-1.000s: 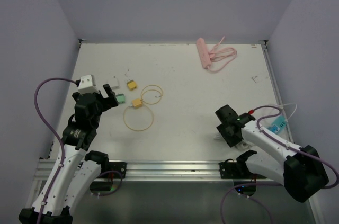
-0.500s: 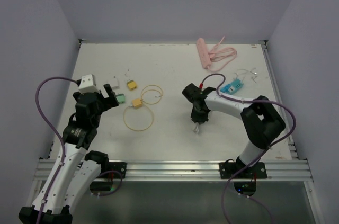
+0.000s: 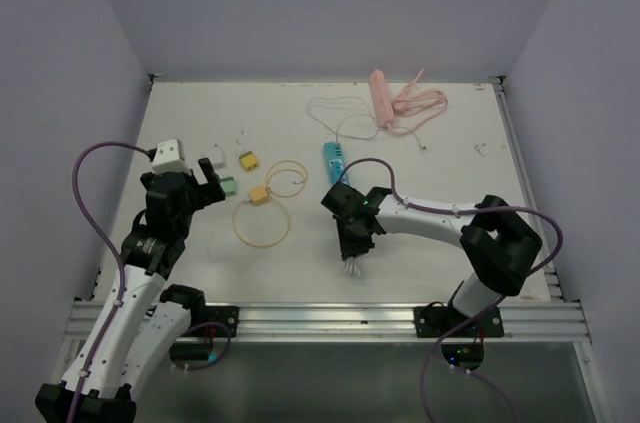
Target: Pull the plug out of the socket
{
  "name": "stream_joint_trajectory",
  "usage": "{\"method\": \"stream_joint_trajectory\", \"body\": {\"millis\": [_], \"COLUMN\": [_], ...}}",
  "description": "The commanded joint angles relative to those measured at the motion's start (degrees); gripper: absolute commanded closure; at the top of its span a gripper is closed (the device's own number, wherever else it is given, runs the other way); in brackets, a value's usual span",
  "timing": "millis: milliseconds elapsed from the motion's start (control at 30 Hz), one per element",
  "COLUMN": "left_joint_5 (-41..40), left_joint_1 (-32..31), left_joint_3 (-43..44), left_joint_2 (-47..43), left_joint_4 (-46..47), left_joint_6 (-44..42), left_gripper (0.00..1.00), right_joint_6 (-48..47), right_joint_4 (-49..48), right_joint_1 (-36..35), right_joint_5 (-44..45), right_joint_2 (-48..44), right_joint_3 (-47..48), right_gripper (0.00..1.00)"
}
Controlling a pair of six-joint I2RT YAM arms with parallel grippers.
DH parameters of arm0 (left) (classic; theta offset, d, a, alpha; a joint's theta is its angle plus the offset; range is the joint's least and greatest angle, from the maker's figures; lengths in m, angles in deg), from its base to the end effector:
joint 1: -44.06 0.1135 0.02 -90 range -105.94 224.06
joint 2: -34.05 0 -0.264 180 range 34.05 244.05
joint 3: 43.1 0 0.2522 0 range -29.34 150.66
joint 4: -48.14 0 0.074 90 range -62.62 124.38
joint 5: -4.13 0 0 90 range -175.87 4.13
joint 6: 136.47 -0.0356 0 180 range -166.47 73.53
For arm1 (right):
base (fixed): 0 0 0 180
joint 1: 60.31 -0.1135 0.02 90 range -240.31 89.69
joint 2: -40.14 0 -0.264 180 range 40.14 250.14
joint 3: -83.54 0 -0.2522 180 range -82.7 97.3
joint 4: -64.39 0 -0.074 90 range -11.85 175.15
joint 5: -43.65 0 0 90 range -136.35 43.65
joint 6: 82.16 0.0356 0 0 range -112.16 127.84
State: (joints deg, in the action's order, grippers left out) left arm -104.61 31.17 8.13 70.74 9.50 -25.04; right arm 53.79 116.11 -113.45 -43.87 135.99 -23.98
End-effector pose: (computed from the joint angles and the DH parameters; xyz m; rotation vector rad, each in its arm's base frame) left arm 0.1495 -0.0225 0.2906 -0.3545 1.9362 -0.0657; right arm 0.1852 0.2444 0.1702 -0.1754 2.9243 0.2505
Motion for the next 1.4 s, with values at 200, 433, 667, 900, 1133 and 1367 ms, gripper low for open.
{"method": "stream_joint_trajectory", "body": {"millis": [200,433,667,900,1133,1367], "left_joint_5": [1.43,5.02,16.18,24.01,24.98,25.69], "left_joint_1": [-0.21,-0.21,-0.30,-2.05,-6.45,-6.98], "left_joint_3": [-0.47,-0.91,-0.30,1.02,0.41,-4.78], "left_joint_2": [1.02,2.25,5.76,13.83,17.28,10.17], "left_joint_4": [2.65,3.17,3.70,6.16,6.52,4.85], "left_joint_6": [-0.86,-0.69,4.39,9.33,13.28,16.10], "left_gripper": [0.02,0.02,0.02,0.02,0.03,0.03], "right_joint_6": [-3.06,-4.55,-10.96,-20.36,-26.79,-29.43], "right_joint_4": [11.71,5.82,-1.20,-8.51,-11.32,-13.08], "right_joint_1": [-0.38,-0.47,-0.29,1.82,4.79,8.58], "right_joint_5": [0.68,0.51,12.07,16.58,19.32,15.63], "right_joint_2": [-16.04,-24.48,-31.60,-30.57,-18.10,-8.94], "right_joint_3": [-11.34,-14.34,-11.52,-8.11,0.41,6.67], "right_gripper": [0.70,0.20,0.16,0.25,0.34,0.38]}}
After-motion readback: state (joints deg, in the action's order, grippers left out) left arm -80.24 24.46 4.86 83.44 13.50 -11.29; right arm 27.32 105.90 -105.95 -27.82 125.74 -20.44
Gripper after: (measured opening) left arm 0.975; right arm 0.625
